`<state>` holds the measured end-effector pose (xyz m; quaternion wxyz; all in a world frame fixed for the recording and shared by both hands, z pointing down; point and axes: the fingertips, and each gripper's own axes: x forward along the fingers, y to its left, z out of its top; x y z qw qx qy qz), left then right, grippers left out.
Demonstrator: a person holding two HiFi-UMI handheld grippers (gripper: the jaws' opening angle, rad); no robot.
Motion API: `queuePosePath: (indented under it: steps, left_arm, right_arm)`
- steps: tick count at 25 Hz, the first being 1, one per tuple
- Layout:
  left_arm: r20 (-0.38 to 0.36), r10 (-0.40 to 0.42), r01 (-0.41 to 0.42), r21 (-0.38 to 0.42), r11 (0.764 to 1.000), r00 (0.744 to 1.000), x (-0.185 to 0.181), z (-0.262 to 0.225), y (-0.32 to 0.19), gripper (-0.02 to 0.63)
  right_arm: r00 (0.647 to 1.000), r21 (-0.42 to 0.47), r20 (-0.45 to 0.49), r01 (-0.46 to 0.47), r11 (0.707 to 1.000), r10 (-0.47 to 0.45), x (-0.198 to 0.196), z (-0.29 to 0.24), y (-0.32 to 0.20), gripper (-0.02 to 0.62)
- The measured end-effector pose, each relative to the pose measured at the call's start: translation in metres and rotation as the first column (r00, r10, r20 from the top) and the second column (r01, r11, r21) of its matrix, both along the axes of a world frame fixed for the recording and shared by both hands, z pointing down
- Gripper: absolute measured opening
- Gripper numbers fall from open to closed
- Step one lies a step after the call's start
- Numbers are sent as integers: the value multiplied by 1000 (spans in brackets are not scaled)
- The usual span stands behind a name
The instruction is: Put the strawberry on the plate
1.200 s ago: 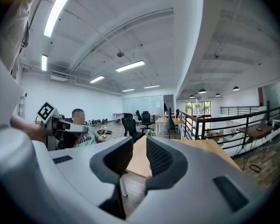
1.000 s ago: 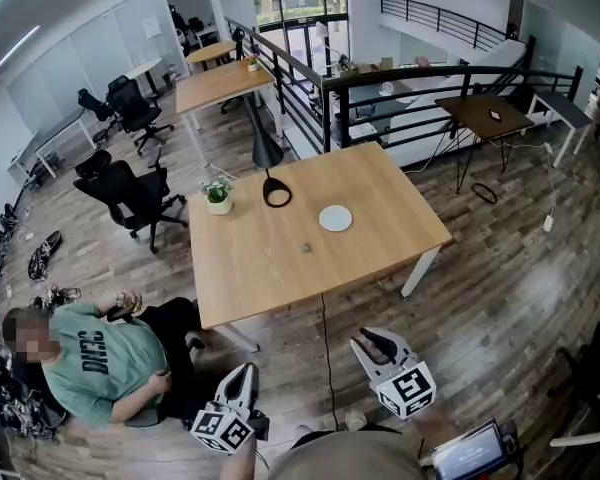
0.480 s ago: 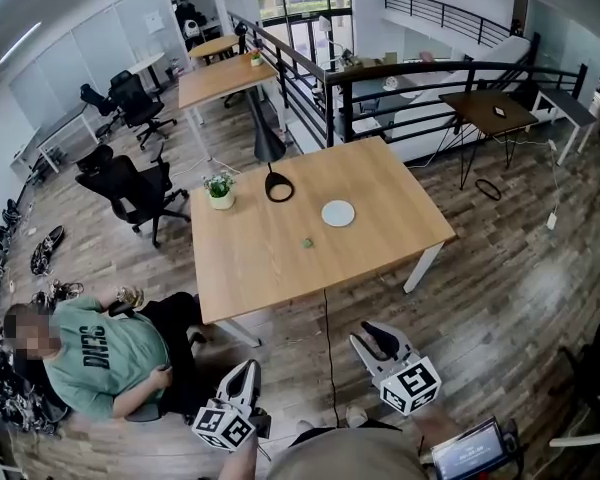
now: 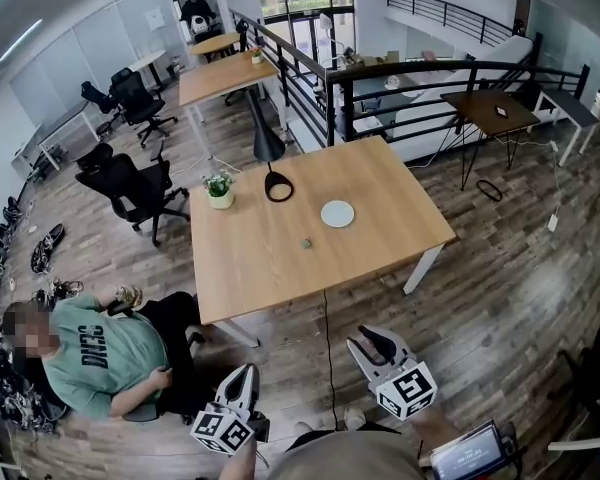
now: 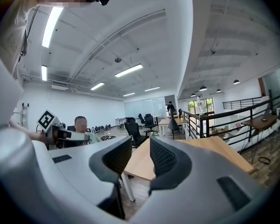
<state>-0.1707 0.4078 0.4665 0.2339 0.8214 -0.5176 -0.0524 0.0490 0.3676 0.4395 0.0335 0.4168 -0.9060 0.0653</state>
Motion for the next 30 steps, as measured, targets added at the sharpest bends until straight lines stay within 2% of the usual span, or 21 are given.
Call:
queuePosePath:
  steps: [8,14,23,30]
  left_arm:
    - [2,-5,5,-10,1000,1000,14,0,-4,2]
    - [11,-13,12,17,1000,1000,31,-8,-10,2]
    - [20,-55,54,20,998,998,57,-6,-8,2]
    - [27,-66,66,7,998,997,70,5,-1,2]
  right_arm:
    - [1000,-7,6,5,1000,-5,12,2,-5,103]
    - [1000,15,16,2,1000,-2,31,-2,-14,103]
    - [999,7,21,32,999,-32,59,6,-23,103]
    - [998,-2,21,61,998,-61,66,13,-34,103]
